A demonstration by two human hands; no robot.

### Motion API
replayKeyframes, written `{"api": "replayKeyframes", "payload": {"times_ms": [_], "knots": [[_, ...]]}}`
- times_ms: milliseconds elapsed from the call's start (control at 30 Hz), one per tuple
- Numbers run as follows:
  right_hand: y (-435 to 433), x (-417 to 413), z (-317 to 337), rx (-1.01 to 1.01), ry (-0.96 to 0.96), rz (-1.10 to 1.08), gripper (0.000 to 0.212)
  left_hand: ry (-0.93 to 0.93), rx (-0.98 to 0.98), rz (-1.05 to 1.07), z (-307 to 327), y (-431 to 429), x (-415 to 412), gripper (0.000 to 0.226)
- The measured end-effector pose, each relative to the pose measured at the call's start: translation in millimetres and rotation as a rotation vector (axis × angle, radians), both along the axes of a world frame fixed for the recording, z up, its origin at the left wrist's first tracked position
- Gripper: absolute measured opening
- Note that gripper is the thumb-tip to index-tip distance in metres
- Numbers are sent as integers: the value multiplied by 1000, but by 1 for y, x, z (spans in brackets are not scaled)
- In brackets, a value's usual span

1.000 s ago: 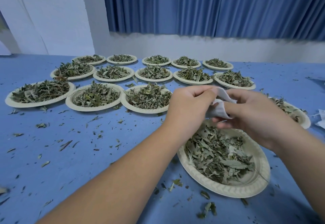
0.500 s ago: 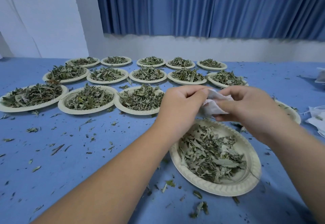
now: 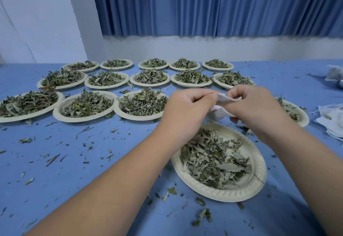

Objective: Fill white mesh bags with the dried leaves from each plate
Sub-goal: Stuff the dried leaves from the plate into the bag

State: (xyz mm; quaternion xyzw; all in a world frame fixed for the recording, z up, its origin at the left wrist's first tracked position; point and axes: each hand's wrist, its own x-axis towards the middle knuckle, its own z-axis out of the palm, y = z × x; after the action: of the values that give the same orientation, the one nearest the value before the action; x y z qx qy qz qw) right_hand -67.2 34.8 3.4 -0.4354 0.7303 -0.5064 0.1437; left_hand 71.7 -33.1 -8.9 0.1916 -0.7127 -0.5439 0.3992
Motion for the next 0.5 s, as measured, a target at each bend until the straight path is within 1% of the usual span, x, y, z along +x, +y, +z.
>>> {"api": "replayKeyframes", "payload": {"times_ms": [33,67,100,167,267,300,333,400,433,500], "knots": [[-3,3,-2,26,103,-64,22,-11,-12,-19,-1,2,-1,24],[-5,5,-3,32,145,-93,23,-20,-31,-25,-1,4,-2,23],[-6,6,-4,31,146,-97,23,-30,-57,-11,-2,4,-3,23],[-2,3,-1,45,99,-43,26,-50,-110,59,-2,0,-2,24],[13,-3,9,88,-39,97,37,-43,-147,192,0,-11,2,23],[19,-4,13,113,-18,103,40,-34,-152,225,0,-15,5,23],[23,-5,16,127,65,88,42,-23,-152,248,1,-17,7,23],[32,-3,22,107,312,94,44,-12,-154,298,2,-22,11,21],[36,2,24,93,405,160,42,-12,-162,331,2,-24,11,20],[41,15,26,139,477,342,39,-10,-175,383,2,-27,11,19]]}}
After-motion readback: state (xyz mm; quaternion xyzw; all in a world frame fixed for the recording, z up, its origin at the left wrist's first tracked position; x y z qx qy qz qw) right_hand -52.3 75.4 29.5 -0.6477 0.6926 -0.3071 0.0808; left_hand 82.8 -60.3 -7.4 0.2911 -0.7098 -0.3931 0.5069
